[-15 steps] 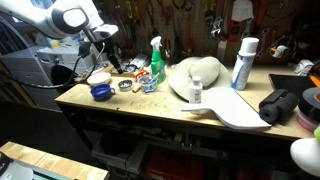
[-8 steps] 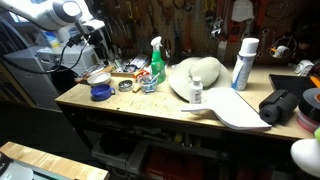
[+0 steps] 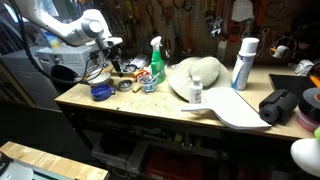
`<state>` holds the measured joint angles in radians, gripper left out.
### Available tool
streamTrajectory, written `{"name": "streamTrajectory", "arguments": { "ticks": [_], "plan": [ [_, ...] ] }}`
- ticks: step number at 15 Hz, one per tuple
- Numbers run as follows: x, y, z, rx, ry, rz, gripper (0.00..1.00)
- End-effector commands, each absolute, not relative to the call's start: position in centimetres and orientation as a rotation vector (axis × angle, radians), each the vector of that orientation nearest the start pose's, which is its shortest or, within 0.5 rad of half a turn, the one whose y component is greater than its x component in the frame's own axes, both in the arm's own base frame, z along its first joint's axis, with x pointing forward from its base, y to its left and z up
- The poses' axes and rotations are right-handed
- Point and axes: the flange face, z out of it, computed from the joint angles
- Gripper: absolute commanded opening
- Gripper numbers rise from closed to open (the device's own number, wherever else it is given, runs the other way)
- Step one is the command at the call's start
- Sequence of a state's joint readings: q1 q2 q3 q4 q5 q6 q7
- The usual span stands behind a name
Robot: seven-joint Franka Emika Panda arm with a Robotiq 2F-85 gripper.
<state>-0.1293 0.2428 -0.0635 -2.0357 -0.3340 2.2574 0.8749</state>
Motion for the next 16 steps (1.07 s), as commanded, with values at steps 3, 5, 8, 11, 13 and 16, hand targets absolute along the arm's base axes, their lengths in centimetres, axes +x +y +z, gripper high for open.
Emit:
{"name": "streamTrajectory", "arguments": {
  "ticks": [3,5,8,11,13,16],
  "plan": [
    [58.1,-12.4,31.8,-3.176,1.178,-0.147,1.00],
    [58.1,-14.0,31.3,-3.232,0.973,-0.164,1.00],
    [58.5,-17.1,30.4,-3.227,0.790,-0.198,1.00],
    [58.4,-17.3,30.8,-3.213,0.851,-0.183,1.00],
    [58.5,-17.4,30.9,-3.216,0.852,-0.188,1.00],
    [59.1,-17.3,30.9,-3.171,0.960,-0.222,1.00]
  ]
}}
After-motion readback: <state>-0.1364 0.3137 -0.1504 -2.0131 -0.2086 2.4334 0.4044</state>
